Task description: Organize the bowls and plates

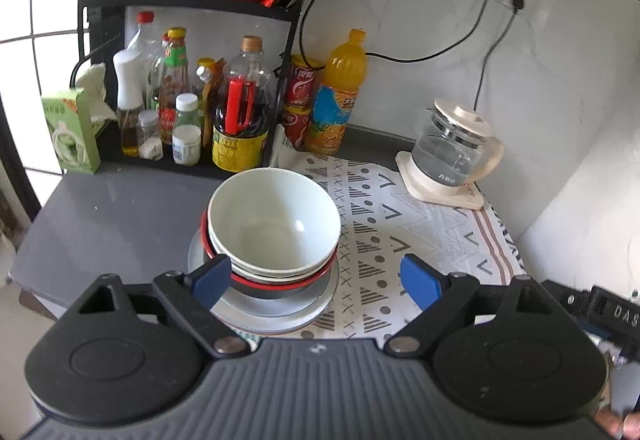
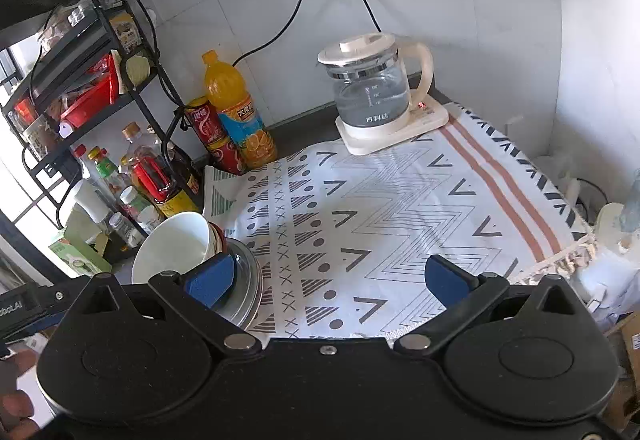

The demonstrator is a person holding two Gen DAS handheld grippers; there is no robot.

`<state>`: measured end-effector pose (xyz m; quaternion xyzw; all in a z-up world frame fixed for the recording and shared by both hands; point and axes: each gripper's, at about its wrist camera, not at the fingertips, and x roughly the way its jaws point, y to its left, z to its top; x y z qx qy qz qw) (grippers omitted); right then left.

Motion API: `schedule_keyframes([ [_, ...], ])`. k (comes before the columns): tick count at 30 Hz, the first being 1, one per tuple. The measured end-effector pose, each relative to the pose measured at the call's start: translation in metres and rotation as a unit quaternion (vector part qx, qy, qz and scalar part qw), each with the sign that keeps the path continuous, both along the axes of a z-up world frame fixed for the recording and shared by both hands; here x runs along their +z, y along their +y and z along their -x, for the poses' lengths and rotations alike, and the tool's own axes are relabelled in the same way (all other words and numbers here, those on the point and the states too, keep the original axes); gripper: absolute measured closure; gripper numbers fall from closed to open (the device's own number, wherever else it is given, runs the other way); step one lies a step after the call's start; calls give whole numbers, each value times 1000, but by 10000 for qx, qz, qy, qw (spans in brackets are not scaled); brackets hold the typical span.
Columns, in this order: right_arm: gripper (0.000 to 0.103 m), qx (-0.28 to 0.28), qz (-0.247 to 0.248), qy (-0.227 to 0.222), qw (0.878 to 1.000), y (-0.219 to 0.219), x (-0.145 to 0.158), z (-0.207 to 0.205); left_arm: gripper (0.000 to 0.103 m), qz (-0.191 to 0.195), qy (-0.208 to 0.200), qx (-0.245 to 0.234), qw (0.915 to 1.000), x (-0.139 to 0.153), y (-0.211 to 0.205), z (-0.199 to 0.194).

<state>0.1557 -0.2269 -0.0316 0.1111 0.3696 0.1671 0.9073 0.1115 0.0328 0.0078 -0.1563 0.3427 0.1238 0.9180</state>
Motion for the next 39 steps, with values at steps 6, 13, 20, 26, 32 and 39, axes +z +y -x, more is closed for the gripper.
schedule_keyframes([
  [6,0,-162,353,-396,9985,11,14,28,3,-177,-48,-355,9992,9,19,25],
  [13,0,-310,478,-455,9973,33,27,71,0,-150,-56,-615,9980,17,38,59],
  [20,0,-440,666,-632,9948,53,36,115,0,-189,-6,-691,9974,16,52,87],
  [26,0,-558,808,-731,9925,58,37,149,0,-146,-46,-937,9955,8,58,109],
  [32,0,-643,905,-706,9913,60,30,177,0,-99,-163,-1241,9921,4,57,130],
  [39,0,-815,913,-682,9901,56,24,203,0,-234,-200,-1436,9892,-2,57,155],
])
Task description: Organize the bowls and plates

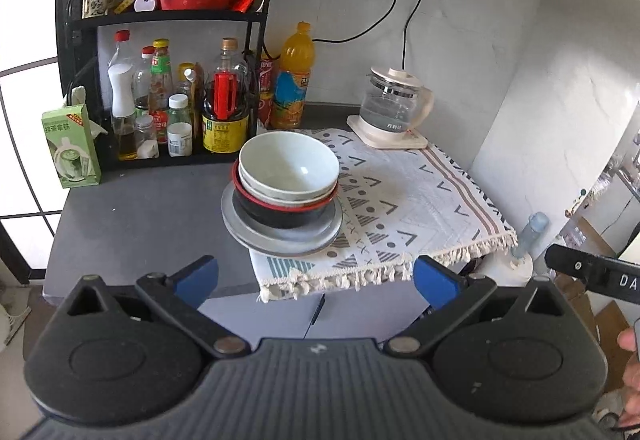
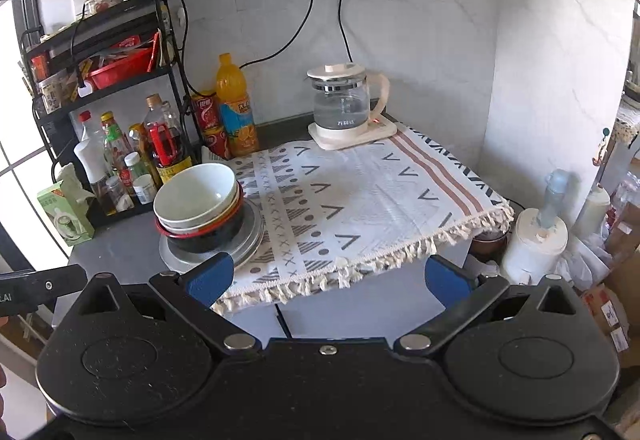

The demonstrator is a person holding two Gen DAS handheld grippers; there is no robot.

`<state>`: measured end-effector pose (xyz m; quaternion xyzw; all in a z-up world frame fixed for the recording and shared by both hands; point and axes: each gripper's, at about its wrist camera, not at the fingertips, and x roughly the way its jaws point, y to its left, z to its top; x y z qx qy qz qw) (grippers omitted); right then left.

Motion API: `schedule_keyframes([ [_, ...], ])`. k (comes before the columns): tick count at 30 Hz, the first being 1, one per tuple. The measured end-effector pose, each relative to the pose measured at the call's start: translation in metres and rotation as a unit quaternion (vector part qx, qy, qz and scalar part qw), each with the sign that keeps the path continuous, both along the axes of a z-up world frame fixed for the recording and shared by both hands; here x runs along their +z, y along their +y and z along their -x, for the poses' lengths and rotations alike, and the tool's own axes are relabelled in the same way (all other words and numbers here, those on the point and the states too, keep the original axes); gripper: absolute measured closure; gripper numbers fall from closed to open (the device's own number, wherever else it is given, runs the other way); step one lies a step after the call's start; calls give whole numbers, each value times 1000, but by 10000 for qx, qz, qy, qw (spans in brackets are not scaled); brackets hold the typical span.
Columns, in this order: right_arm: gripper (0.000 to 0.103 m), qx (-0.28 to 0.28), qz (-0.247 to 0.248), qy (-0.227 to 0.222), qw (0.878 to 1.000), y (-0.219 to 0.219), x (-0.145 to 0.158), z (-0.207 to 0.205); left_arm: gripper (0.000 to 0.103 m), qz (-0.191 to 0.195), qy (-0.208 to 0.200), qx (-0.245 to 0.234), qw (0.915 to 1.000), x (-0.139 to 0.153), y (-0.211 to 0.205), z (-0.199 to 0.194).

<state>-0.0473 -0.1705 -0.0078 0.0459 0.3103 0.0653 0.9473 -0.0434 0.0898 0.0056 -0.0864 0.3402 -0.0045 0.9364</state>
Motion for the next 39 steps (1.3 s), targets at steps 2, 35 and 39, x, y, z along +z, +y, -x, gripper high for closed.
schedule_keyframes([
  [2,0,-28,27,-30,10000,0,-1,6,0,-84,12,11,10000,-2,1,4],
  [35,0,162,67,-69,9998,12,1,17,0,-173,58,-47,9998,-5,4,4],
  [39,0,168,67,-82,9998,11,2,16,0,-192,55,-47,9998,-5,1,3],
])
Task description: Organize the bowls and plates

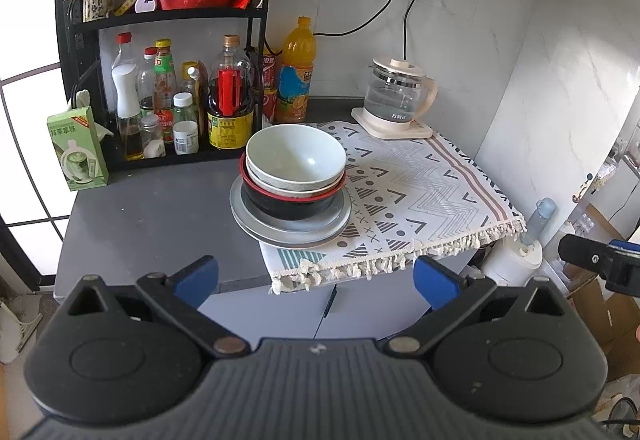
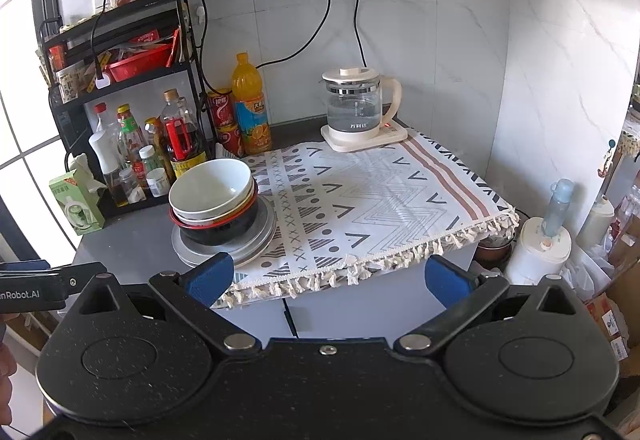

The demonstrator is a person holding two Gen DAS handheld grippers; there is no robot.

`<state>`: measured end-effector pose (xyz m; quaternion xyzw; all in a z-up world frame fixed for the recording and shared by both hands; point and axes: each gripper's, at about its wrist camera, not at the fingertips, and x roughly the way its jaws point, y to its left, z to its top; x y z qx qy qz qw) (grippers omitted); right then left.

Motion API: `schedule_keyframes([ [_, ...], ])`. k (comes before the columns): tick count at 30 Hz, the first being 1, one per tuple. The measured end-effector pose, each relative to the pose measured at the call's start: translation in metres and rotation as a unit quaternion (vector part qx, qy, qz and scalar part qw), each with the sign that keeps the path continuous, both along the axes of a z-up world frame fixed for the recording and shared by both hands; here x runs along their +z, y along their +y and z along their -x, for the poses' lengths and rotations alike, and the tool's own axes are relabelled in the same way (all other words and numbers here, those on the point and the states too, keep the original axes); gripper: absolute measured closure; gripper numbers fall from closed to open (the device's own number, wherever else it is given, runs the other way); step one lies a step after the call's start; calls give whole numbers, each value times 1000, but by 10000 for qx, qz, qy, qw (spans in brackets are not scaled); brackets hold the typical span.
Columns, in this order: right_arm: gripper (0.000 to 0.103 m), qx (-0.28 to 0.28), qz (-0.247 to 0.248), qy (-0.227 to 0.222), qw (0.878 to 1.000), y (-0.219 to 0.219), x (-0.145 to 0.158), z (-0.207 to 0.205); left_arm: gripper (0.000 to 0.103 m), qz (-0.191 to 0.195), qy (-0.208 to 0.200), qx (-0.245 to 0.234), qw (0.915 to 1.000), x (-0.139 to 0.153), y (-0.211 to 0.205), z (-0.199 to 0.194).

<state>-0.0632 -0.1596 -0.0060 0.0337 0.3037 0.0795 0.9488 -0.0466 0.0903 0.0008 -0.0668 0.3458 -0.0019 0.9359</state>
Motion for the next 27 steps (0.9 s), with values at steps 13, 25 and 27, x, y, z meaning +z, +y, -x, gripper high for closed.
schedule_keyframes([
  [13,0,36,25,6,10000,-2,3,0,0,-43,-65,-109,9999,4,-5,-4],
  [25,0,17,16,12,10000,-2,4,0,0,8,-45,-171,9998,5,-3,-6],
  [27,0,6,22,35,10000,-1,4,-1,0,16,-26,-160,9999,3,-2,-7],
])
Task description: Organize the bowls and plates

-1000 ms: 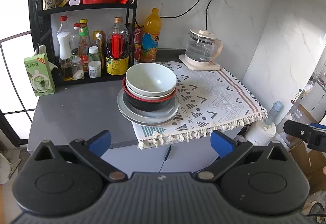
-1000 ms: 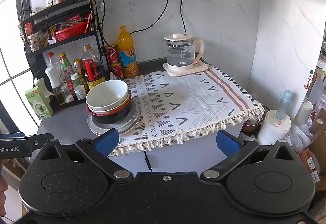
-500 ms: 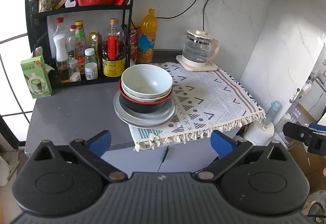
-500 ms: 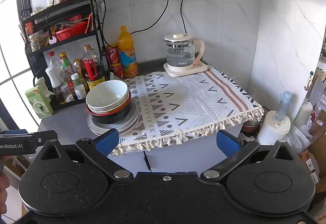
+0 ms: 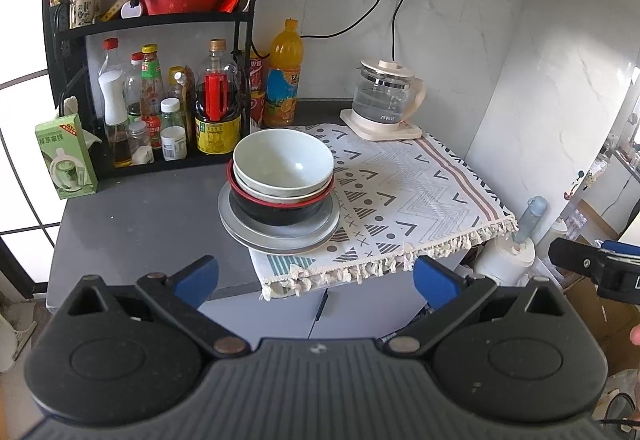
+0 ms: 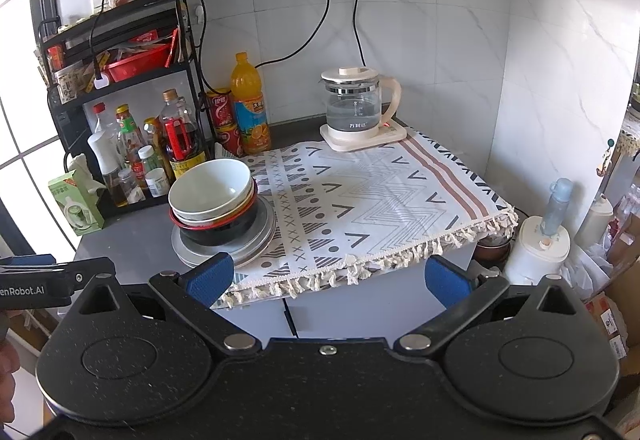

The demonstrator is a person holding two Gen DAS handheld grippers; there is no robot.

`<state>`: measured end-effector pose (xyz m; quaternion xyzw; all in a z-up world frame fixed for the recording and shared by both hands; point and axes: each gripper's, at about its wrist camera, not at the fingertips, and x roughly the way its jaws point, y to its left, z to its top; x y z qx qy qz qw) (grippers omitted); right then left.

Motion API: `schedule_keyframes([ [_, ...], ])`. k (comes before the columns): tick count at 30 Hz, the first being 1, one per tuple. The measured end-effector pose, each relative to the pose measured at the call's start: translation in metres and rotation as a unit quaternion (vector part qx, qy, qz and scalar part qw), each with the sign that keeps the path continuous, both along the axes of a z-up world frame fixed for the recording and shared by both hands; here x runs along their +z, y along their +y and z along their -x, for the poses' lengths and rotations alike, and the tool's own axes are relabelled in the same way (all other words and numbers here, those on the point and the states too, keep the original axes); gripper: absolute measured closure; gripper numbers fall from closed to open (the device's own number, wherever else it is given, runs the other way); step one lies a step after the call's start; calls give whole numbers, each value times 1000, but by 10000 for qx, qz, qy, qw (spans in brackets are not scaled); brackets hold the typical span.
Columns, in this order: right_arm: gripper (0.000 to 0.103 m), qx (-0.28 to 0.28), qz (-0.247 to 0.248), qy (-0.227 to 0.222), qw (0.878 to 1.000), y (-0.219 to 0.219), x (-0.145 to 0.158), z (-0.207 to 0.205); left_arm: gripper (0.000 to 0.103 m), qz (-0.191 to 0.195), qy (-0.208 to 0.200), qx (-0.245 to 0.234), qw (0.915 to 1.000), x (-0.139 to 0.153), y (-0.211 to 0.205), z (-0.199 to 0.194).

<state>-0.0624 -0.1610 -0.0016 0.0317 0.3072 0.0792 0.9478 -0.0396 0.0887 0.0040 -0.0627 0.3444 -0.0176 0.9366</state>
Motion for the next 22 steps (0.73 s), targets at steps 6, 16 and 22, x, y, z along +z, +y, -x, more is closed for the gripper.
schedule_keyframes([
  [6,0,-15,0,23,10000,0,0,-2,0,13,29,26,10000,-3,2,-2],
  [16,0,-70,-13,58,10000,5,-3,-4,0,-39,7,-10,10000,-4,5,-4],
  [22,0,-90,-15,99,9999,16,-6,-3,0,4,21,-18,10000,-4,10,-6],
])
